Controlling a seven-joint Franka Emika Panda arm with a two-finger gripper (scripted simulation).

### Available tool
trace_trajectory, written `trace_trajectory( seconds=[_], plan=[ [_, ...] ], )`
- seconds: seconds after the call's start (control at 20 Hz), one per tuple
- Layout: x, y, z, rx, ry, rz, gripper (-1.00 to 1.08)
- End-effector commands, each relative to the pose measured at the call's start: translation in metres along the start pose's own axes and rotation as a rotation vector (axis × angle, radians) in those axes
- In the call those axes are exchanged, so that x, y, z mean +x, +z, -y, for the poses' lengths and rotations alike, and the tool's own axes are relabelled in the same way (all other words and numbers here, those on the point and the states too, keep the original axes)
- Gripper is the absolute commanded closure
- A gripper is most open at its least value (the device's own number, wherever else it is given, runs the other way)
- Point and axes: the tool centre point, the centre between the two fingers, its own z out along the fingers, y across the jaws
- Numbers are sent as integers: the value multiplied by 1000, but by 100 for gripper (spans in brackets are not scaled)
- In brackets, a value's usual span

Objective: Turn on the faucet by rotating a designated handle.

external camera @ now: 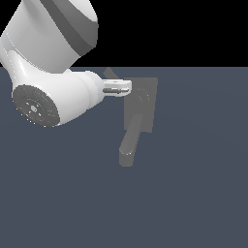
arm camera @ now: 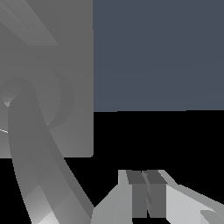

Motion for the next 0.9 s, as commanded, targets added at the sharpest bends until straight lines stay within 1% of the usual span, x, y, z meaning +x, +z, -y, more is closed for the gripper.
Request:
trace_trajectory(
  seconds=[0.0, 0.85],
  plan=[
    [1, 1, 0, 1, 1, -1, 108],
    [-46, 2, 42, -2, 4, 12, 108]
  ],
)
